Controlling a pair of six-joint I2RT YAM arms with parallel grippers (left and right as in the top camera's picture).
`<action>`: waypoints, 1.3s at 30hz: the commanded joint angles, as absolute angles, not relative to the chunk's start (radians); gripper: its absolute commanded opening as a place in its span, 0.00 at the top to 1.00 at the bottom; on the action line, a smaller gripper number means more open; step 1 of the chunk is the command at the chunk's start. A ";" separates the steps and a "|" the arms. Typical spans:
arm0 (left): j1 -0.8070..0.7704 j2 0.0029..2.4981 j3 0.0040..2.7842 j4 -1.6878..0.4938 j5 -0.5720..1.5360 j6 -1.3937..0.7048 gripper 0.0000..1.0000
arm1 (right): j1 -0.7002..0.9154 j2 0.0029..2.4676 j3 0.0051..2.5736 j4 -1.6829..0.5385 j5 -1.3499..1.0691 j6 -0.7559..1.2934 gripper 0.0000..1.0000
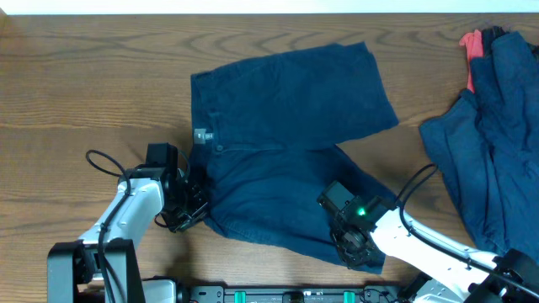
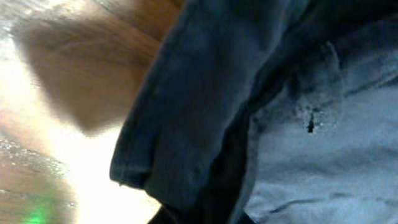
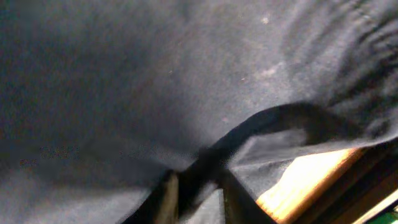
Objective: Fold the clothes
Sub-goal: 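Grasp the lower right leg hem with the right gripper, left holding waist, then lift the right leg hem and fold it up toward the waistband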
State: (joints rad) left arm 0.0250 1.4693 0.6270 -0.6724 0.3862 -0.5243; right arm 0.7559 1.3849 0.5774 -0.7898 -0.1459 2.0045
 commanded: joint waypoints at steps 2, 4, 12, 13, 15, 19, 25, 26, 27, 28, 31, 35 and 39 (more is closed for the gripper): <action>0.028 1.473 0.629 -0.693 0.367 -0.509 0.94 | 0.759 1.393 0.560 -0.764 -0.096 1.929 0.99; 0.028 1.457 0.641 -0.720 0.367 -0.485 0.94 | 0.749 1.393 0.566 -0.758 -0.064 1.896 0.99; 0.028 1.298 0.651 -0.830 0.366 -0.404 0.94 | 0.677 1.380 0.660 -0.824 0.169 1.607 0.99; 0.028 1.273 0.651 -0.847 0.366 -0.399 0.94 | 0.672 1.380 0.681 -0.852 0.197 1.572 0.99; 0.028 1.224 0.651 -0.883 0.366 -0.384 0.94 | 0.661 1.380 0.731 -0.921 0.251 1.515 0.99; 0.028 1.103 0.651 -0.987 0.367 -0.358 0.94 | 0.651 1.378 0.854 -1.083 0.357 1.445 0.99; 0.028 0.965 0.657 -1.097 0.428 -0.347 0.94 | 0.651 1.346 0.949 -1.194 0.386 1.414 0.99; 0.028 0.943 0.661 -1.117 0.440 -0.348 0.94 | 0.651 1.336 0.957 -1.199 0.387 1.406 0.99; 0.028 0.923 0.667 -1.141 0.450 -0.348 0.94 | 0.651 1.324 0.963 -1.200 0.387 1.395 0.99; 0.028 0.905 0.675 -1.165 0.462 -0.348 0.94 | 0.651 1.308 0.970 -1.200 0.393 1.379 0.99; 0.028 0.856 0.716 -1.251 0.464 -0.344 0.94 | 0.651 1.265 0.996 -1.201 0.425 1.337 0.99; 0.028 0.807 0.806 -1.307 0.460 -0.328 0.94 | 0.640 1.228 1.051 -1.153 0.521 1.188 0.99; 0.028 0.795 0.869 -1.210 0.451 -0.334 0.94 | 0.592 1.234 1.104 -0.962 0.518 0.860 0.99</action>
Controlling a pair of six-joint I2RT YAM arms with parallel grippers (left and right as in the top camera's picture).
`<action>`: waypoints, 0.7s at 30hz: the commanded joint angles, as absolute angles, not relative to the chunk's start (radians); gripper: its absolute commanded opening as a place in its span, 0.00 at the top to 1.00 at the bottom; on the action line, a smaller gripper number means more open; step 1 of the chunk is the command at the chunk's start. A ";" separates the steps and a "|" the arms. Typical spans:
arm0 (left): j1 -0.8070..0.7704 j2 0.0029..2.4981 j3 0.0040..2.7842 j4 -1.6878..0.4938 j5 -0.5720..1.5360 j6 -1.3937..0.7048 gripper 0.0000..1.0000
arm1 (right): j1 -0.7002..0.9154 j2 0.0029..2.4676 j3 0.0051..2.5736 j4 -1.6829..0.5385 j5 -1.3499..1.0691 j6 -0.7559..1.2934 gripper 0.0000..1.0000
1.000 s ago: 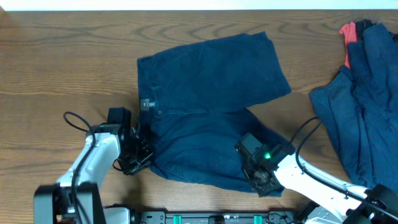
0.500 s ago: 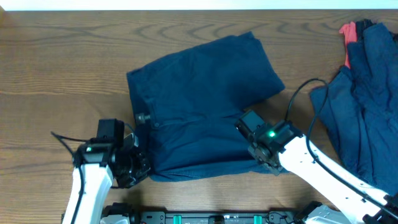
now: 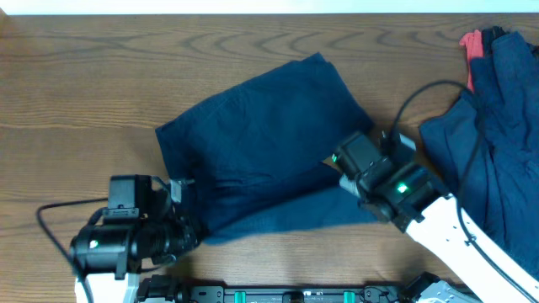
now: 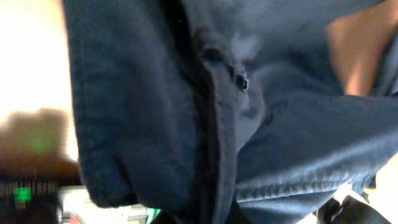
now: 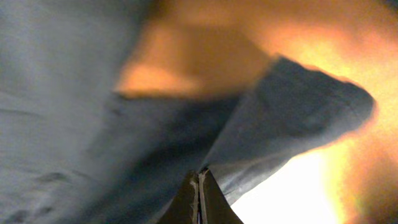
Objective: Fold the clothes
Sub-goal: 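Lift the right leg hem and fold it up toward the waistband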
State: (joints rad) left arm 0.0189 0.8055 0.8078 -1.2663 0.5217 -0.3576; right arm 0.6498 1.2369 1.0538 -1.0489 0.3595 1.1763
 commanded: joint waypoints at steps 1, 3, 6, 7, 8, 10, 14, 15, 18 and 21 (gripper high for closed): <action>0.028 0.796 0.871 -1.168 0.430 -0.349 0.94 | 0.576 1.236 1.111 -0.907 0.515 0.810 0.99; 0.028 0.801 0.870 -1.100 0.336 -0.406 0.94 | 0.549 1.240 1.117 -0.802 0.515 0.731 0.99; 0.028 0.828 0.870 -1.022 0.212 -0.472 0.94 | 0.509 1.256 1.116 -0.633 0.513 0.610 0.99; 0.028 0.842 0.870 -0.998 0.197 -0.473 0.94 | 0.499 1.264 1.116 -0.585 0.508 0.568 0.99; 0.028 0.859 0.870 -0.974 0.192 -0.473 0.94 | 0.491 1.276 1.116 -0.537 0.503 0.529 0.99; 0.028 0.901 0.870 -0.932 0.189 -0.473 0.94 | 0.479 1.312 1.116 -0.434 0.492 0.442 0.98; 0.028 1.013 0.870 -0.859 0.128 -0.487 0.94 | 0.469 1.408 1.116 -0.261 0.490 0.301 0.99; 0.028 1.042 0.870 -0.843 0.106 -0.503 0.94 | 0.466 1.435 1.117 -0.223 0.490 0.277 0.99; 0.028 1.125 0.870 -0.794 0.086 -0.531 0.94 | 0.454 1.497 1.117 -0.160 0.489 0.261 0.99; 0.028 1.186 0.870 -0.791 0.118 -0.562 0.94 | 0.455 1.524 1.117 -0.193 0.465 0.261 0.99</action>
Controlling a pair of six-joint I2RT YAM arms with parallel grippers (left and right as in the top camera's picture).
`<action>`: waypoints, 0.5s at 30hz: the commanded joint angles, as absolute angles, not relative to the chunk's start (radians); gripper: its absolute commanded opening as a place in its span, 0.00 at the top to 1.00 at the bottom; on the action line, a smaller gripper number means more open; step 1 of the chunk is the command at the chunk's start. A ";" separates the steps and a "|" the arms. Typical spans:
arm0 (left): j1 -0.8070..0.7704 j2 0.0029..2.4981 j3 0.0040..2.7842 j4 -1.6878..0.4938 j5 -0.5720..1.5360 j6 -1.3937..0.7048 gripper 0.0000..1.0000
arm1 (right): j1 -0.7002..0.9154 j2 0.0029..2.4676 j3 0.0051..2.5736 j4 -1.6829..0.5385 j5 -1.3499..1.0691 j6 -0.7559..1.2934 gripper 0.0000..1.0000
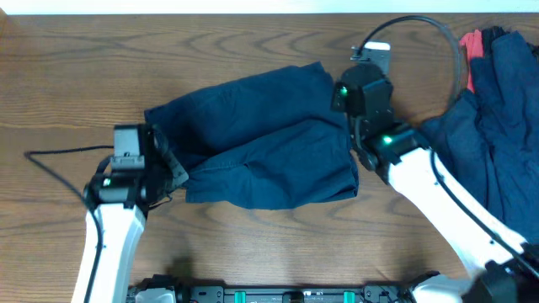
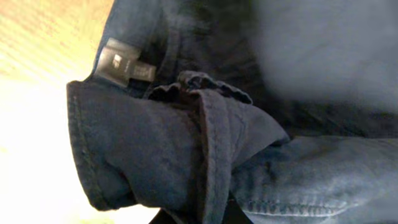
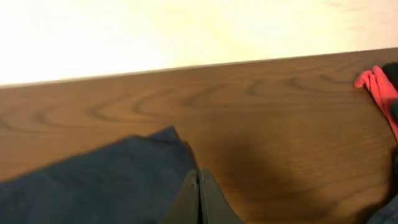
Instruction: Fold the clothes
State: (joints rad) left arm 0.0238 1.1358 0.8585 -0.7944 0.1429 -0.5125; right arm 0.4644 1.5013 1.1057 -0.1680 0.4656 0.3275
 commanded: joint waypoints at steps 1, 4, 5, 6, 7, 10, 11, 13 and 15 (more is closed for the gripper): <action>0.028 1.200 0.870 -0.795 0.119 -0.562 0.94 | 0.456 1.524 1.116 -0.218 0.443 0.267 0.99; 0.028 1.223 0.870 -0.798 0.118 -0.559 0.94 | 0.451 1.525 1.116 -0.324 0.364 0.328 0.90; 0.028 1.223 0.870 -0.797 0.118 -0.559 0.94 | 0.448 1.526 1.116 -0.344 0.347 0.345 0.87; 0.028 1.223 0.870 -0.797 0.118 -0.559 0.94 | 0.444 1.530 1.116 -0.361 0.308 0.347 0.86; 0.028 1.223 0.870 -0.797 0.118 -0.559 0.94 | 0.442 1.534 1.116 -0.373 0.264 0.333 0.82; 0.028 1.223 0.870 -0.800 0.118 -0.559 0.94 | 0.434 1.559 1.116 -0.414 0.137 0.203 0.70; 0.028 1.223 0.870 -0.802 0.118 -0.558 0.94 | 0.431 1.572 1.116 -0.433 0.132 0.175 0.66; 0.028 1.223 0.870 -0.802 0.118 -0.558 0.94 | 0.418 1.603 1.116 -0.463 0.151 0.178 0.59; 0.028 1.223 0.870 -0.802 0.118 -0.558 0.94 | 0.397 1.639 1.116 -0.484 0.169 0.237 0.58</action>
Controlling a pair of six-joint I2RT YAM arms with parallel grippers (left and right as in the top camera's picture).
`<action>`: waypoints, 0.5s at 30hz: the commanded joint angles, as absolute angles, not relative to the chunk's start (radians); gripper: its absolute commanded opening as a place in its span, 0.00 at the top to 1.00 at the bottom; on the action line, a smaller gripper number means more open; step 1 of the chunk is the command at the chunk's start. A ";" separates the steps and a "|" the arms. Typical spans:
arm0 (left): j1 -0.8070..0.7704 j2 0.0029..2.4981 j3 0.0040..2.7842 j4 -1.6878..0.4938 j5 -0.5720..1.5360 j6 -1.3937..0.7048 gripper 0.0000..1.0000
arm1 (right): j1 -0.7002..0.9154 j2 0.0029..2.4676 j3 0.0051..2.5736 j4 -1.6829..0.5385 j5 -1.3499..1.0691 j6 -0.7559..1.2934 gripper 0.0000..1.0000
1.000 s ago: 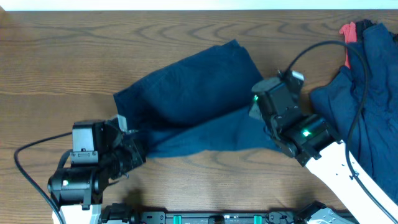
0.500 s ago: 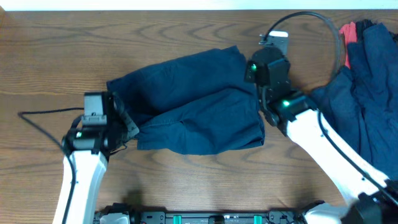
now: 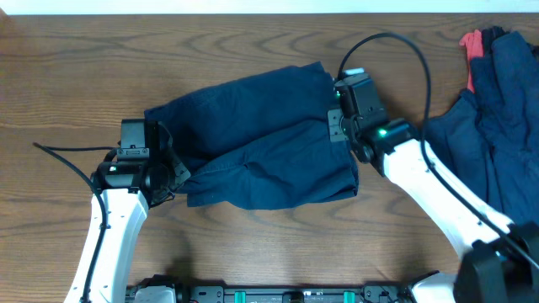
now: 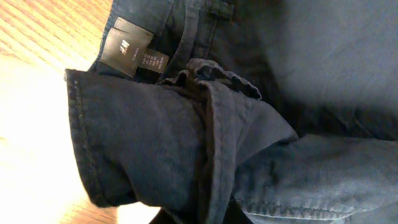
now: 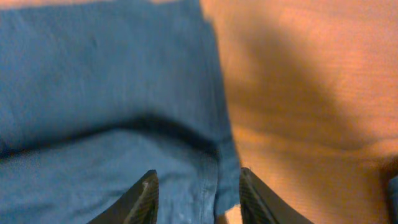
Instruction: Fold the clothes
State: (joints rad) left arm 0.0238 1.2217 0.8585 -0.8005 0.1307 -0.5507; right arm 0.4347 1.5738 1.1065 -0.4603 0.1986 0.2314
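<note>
Navy shorts [image 3: 253, 139] lie folded in half lengthwise on the wooden table [image 3: 84, 67]. My left gripper [image 3: 168, 174] is at their left end, shut on the bunched waistband [image 4: 205, 130], just below the grey label [image 4: 132, 55]; its fingers are mostly hidden by the cloth. Over the right end, my right gripper [image 3: 337, 126] hangs open. In the right wrist view its two dark fingers [image 5: 147, 198] straddle the leg hem [image 5: 225, 155], with nothing held between them.
A heap of other clothes sits at the right edge: a navy garment [image 3: 497, 143] and a red piece [image 3: 472, 46]. Black cables loop from both arms [image 3: 396, 42]. The table's far edge [image 3: 253, 10] runs along the top.
My right gripper was shut at the shorts' far right corner; now it is open and slightly nearer, over the right hem. The left gripper still grips the waistband, almost unmoved.
The shorts first lay spread flat, with both grippers at their near edge, left on the waistband and right on the near leg. Then the near half was lifted. Then it lay over the far half. Now the right gripper has let go.
</note>
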 commanded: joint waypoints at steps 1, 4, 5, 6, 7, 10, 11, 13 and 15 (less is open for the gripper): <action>0.028 1.223 0.870 -0.802 0.118 -0.558 0.94 | 0.385 1.657 1.116 -0.489 0.168 0.268 0.58; 0.028 1.223 0.870 -0.803 0.118 -0.558 0.94 | 0.355 1.714 1.116 -0.494 0.164 0.357 0.58; 0.028 1.223 0.870 -0.802 0.118 -0.554 0.94 | 0.347 1.730 1.116 -0.489 0.156 0.371 0.57; 0.028 1.223 0.870 -0.802 0.118 -0.555 0.94 | 0.342 1.748 1.116 -0.478 0.140 0.374 0.57; 0.028 1.223 0.870 -0.802 0.118 -0.555 0.94 | 0.339 1.761 1.116 -0.467 0.122 0.374 0.57; 0.028 1.223 0.870 -0.802 0.118 -0.555 0.94 | 0.337 1.790 1.116 -0.432 0.060 0.373 0.56; 0.028 1.223 0.870 -0.802 0.118 -0.555 0.94 | 0.337 1.797 1.116 -0.424 0.036 0.369 0.56; 0.028 1.223 0.870 -0.802 0.118 -0.555 0.94 | 0.337 1.803 1.116 -0.418 -0.010 0.366 0.55; 0.028 1.223 0.870 -0.802 0.118 -0.555 0.94 | 0.338 1.804 1.116 -0.431 -0.020 0.366 0.53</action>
State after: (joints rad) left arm 0.0238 1.2217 0.8585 -0.8021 0.1303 -0.5507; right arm 0.3405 1.7931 1.1061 -0.4232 0.0441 0.3489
